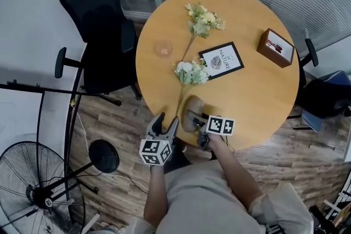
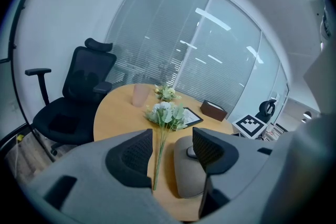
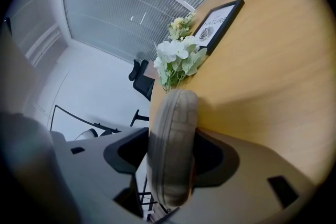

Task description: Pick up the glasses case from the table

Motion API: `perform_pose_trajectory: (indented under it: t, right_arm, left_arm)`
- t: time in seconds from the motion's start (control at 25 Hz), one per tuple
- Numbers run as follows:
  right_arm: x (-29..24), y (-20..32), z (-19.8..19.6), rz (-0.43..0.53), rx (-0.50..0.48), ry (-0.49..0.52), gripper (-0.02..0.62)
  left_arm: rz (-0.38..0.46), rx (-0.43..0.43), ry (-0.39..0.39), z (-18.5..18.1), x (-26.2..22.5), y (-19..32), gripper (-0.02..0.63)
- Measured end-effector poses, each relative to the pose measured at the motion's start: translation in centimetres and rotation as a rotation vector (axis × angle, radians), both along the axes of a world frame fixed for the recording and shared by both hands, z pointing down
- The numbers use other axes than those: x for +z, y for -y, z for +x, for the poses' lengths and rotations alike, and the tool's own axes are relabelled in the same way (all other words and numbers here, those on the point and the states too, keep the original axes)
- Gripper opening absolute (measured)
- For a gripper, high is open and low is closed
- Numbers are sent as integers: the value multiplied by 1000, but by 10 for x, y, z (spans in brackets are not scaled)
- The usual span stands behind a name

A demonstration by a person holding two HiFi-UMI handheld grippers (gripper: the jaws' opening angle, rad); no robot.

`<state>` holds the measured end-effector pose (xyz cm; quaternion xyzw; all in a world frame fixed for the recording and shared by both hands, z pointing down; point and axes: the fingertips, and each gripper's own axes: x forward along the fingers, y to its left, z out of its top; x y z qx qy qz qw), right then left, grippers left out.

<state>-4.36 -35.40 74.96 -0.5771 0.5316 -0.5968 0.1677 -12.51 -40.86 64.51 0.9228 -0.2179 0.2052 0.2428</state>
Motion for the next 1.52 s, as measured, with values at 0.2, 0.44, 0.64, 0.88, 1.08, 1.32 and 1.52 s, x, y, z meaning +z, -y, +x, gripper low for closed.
perform_pose_trajectory:
  t: [0.2, 0.44, 0.64, 0.88, 1.08, 1.32, 1.52]
  right_arm:
    - [-11, -5, 6, 29, -18, -3, 255]
    - [-24, -18, 16, 57, -23, 3, 253]
    - [-36, -33, 26, 76, -47, -13, 253]
    - [-50, -49, 30, 98, -100, -41, 253]
    - [-65, -60, 31, 132, -137, -67, 252]
    - [-81, -80, 34, 182, -186, -91, 252]
    - [-89, -96, 48, 201, -208, -144, 252]
  left_arm:
    - [11, 1, -6, 9, -7, -8, 233]
    - [23, -13, -22, 17, -16, -23, 233]
    - [31, -36, -34, 23, -23, -37, 233]
    - [46, -69, -47, 25, -32, -57, 233]
    - [59, -103, -52, 21, -41, -70, 233]
    - [65, -128, -56, 26, -45, -94, 233]
    - [72, -137, -58, 33, -46, -112, 233]
